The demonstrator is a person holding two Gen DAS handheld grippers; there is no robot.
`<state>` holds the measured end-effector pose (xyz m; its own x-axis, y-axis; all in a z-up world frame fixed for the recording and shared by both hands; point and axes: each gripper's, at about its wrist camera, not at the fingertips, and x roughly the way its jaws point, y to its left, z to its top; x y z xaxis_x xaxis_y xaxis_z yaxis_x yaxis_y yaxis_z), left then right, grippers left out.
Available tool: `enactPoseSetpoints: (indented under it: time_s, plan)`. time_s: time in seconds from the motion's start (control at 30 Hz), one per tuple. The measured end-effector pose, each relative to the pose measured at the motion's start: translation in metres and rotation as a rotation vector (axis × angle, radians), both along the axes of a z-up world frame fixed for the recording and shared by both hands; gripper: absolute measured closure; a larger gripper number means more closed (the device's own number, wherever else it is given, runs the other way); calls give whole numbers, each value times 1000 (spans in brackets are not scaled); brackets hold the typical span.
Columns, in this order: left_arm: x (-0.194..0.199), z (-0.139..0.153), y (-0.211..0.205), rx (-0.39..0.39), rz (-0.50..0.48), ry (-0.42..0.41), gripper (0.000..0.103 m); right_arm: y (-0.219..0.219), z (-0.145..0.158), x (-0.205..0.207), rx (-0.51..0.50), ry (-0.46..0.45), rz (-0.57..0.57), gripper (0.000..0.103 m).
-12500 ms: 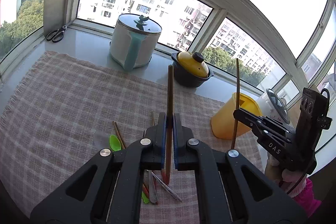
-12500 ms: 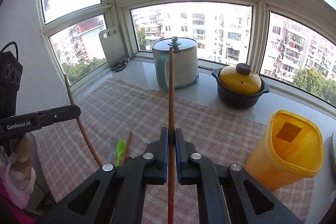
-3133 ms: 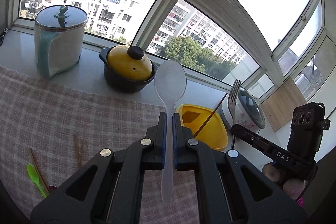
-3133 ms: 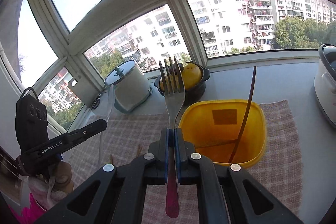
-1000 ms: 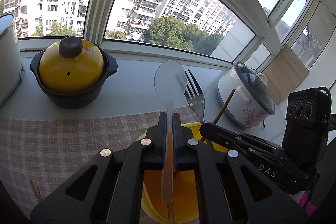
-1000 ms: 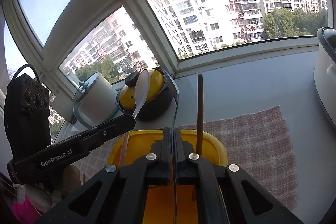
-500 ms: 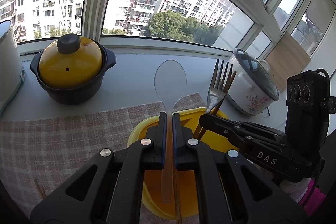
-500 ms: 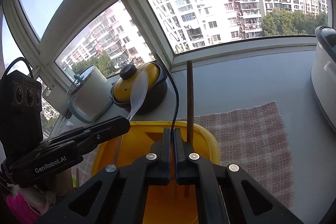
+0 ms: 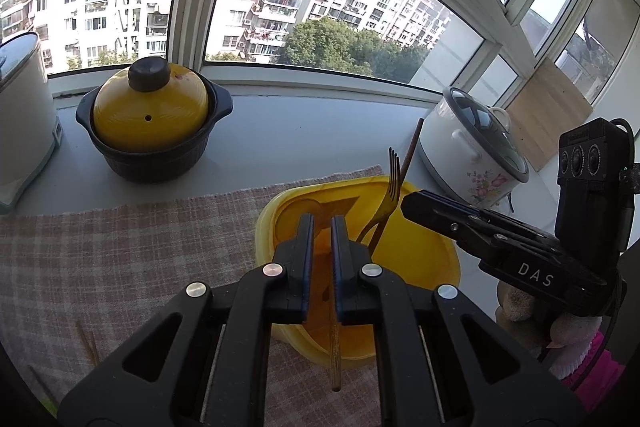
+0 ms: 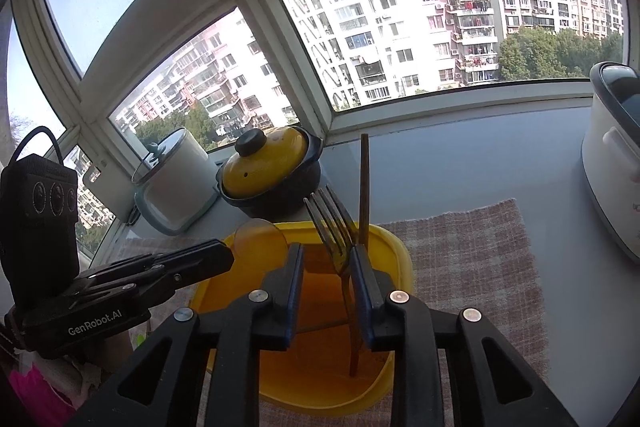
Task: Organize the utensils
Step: 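Open both grippers to drop the clear spoon and metal fork into the container, then withdraw both grippers from the container back toward the utensil pile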
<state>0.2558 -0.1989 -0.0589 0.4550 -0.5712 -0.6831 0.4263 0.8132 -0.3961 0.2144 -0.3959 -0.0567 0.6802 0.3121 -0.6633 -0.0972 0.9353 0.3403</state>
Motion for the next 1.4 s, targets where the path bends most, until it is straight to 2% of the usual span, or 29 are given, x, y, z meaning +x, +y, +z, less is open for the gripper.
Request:
enactPoseSetpoints:
  time_s: [0.27, 0.6, 0.67, 0.73, 0.8, 0.93, 1.0, 1.13, 1.23, 1.37, 1.4]
  plan:
    - [-17, 11, 15, -3, 25, -22, 97, -1, 7, -14, 6, -16, -5, 78]
    - [-51, 22, 44, 24, 95, -33, 97, 3, 10, -38, 7, -30, 3, 72]
    - [-58, 24, 53, 30, 115, -34, 91, 5, 10, -41, 7, -30, 9, 71]
    - [-66, 25, 64, 32, 138, -34, 82, 8, 10, -43, -1, -33, 16, 68]
    - [-72, 25, 76, 39, 158, -31, 82, 11, 10, -46, -8, -36, 20, 54]
    - [-82, 23, 102, 66, 200, -19, 82, 22, 11, -57, -25, -36, 41, 48]
    - [-87, 22, 117, 79, 221, -14, 82, 30, 12, -63, -40, -42, 50, 37]
    - [-99, 16, 150, 110, 261, -14, 82, 46, 13, -73, -72, -57, 60, 31]
    - [-109, 9, 175, 138, 297, -22, 82, 59, 13, -81, -78, -62, 70, 22]
    - [-123, -5, 210, 152, 340, 15, 81, 81, 12, -91, -89, -59, 88, 17]
    - [-126, -8, 219, 156, 350, 26, 81, 87, 13, -93, -95, -65, 92, 12]
